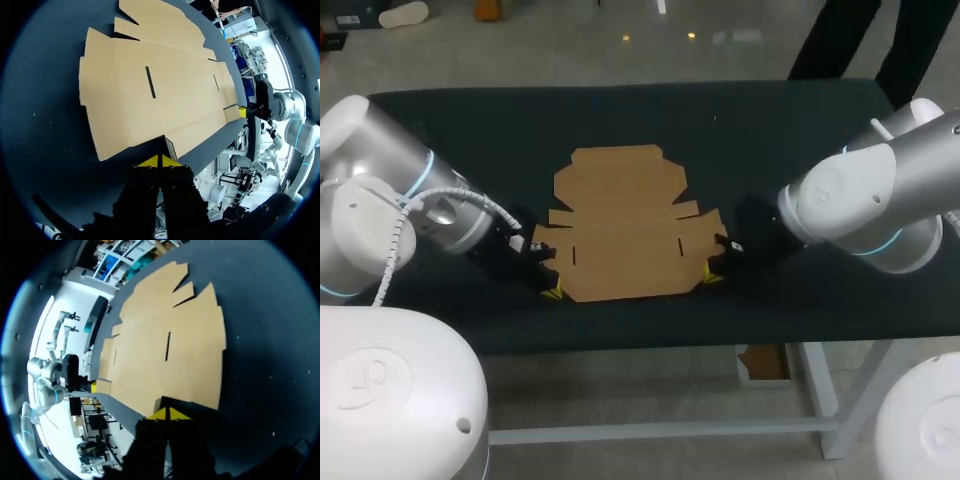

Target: Assemble the packaging by folding the flat box into shape, placing the metal phone stand inside, and closing the box properly

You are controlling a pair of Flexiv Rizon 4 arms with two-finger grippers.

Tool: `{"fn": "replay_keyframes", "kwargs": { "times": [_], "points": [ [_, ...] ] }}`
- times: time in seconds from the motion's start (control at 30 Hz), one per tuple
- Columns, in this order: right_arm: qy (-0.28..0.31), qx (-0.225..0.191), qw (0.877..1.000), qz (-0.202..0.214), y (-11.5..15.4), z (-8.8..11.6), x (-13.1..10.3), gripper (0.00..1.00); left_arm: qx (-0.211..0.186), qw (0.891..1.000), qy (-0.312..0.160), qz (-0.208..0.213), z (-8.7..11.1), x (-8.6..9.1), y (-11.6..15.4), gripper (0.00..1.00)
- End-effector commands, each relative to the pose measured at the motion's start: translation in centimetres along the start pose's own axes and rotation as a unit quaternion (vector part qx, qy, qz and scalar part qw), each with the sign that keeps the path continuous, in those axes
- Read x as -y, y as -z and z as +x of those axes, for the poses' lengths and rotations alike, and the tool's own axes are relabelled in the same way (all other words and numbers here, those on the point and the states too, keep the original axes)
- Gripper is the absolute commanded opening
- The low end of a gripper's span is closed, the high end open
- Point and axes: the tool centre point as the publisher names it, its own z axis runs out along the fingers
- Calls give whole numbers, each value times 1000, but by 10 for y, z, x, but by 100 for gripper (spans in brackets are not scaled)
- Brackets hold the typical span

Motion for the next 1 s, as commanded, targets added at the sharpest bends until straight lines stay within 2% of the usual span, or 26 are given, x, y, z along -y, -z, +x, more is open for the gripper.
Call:
{"fn": "replay_keyframes", "kwargs": {
  "times": [0.03,0.5,1.0],
  "points": [
    [1,-5,1000,6,-2,-1,-4,0,2,1000,0,-4,1,2,-1,0],
    [7,-4,1000,11,-3,1,-5,0,3,1000,-5,-5,7,2,0,0],
    [20,8,1000,23,-10,13,-7,0,9,1000,-9,-6,15,4,-2,0]
  ]
}}
